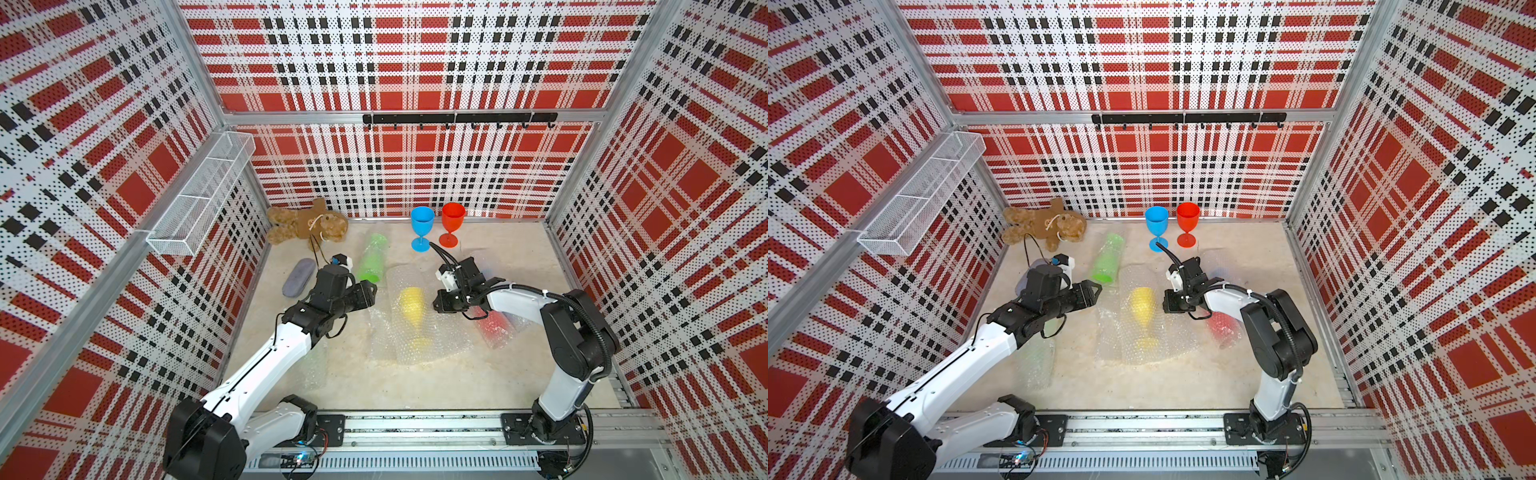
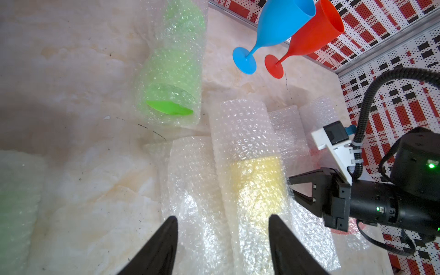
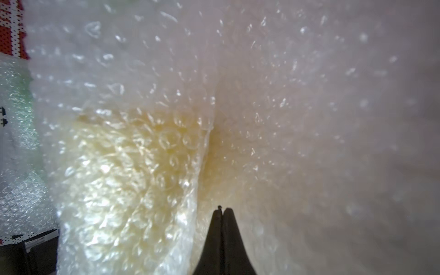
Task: Unpack wine glasses from bubble wrap
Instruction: Unwrap the bubble wrap, then pick up the wine glass from the bubble wrap.
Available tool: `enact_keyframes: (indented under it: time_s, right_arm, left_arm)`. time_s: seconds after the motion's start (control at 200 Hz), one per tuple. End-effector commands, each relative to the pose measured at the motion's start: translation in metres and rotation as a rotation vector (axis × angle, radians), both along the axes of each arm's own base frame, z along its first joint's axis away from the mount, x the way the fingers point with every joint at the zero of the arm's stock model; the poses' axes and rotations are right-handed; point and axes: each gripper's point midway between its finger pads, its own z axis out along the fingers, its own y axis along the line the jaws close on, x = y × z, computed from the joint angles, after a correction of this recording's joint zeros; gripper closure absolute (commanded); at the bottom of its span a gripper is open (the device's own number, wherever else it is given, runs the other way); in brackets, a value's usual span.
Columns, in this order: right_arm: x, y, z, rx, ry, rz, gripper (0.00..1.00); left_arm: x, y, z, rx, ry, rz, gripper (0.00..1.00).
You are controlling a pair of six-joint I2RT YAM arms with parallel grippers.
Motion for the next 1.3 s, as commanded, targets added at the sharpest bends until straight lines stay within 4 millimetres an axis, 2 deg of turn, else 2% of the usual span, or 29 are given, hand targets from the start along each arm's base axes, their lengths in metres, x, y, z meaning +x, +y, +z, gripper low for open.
enact_keyframes:
  time_s: [0.0,0.1,0.235,0.311,0.431,0.566,0.691,0.762,0.817,0.862,0.912,0.992,1.102,1.192,1.298]
  right_arm:
    - [-0.004,0.032,0.043,0.108,-0.070,0.083,1.00]
    - [-0.018,0.056,0.067,0.155,-0.086,0.152,1.00]
    - [-0.035,0.091,0.084,0.196,-0.092,0.225,1.00]
    - [-0.044,0.117,0.092,0.229,-0.091,0.268,1.00]
    - [-0.054,0.158,0.093,0.259,-0.064,0.315,1.00]
    - [-0.049,0.190,0.077,0.259,-0.030,0.324,0.99]
    - [-0.040,0.206,0.081,0.287,-0.033,0.314,0.86]
    - [-0.032,0.202,0.093,0.267,-0.090,0.291,0.72]
    - [-0.024,0.190,0.107,0.218,-0.166,0.249,0.64]
    - [-0.015,0.174,0.115,0.154,-0.231,0.191,0.57]
    - [-0.005,0.152,0.120,0.066,-0.300,0.125,0.55]
    - [-0.004,0.128,0.133,0.004,-0.366,0.117,0.46]
    - [-0.007,0.098,0.131,-0.141,-0.340,0.120,0.30]
    - [-0.003,0.070,0.120,-0.264,-0.327,0.099,0.01]
    - [-0.006,0.053,0.101,-0.313,-0.222,0.111,0.00]
  left_arm:
    - [0.002,0.008,0.013,0.023,-0.043,0.014,0.38]
    - [0.003,0.010,0.019,0.020,-0.056,0.021,0.38]
    - [0.005,0.015,0.030,0.011,-0.081,0.038,0.38]
    - [0.006,0.019,0.040,0.002,-0.100,0.051,0.38]
    - [0.006,0.024,0.052,-0.008,-0.128,0.072,0.38]
    - [0.004,0.029,0.060,-0.015,-0.143,0.088,0.38]
    - [0.003,0.035,0.066,-0.008,-0.158,0.105,0.38]
    - [0.002,0.038,0.069,-0.004,-0.167,0.112,0.38]
    - [0.001,0.040,0.070,0.000,-0.170,0.113,0.38]
    - [0.000,0.039,0.070,0.003,-0.173,0.108,0.38]
    - [0.000,0.038,0.069,0.006,-0.172,0.096,0.38]
    - [0.000,0.035,0.066,0.010,-0.169,0.072,0.38]
    - [0.002,0.030,0.060,0.014,-0.161,0.051,0.39]
    - [0.003,0.022,0.052,0.029,-0.148,0.035,0.39]
    - [0.002,0.003,0.039,0.018,-0.126,0.008,0.40]
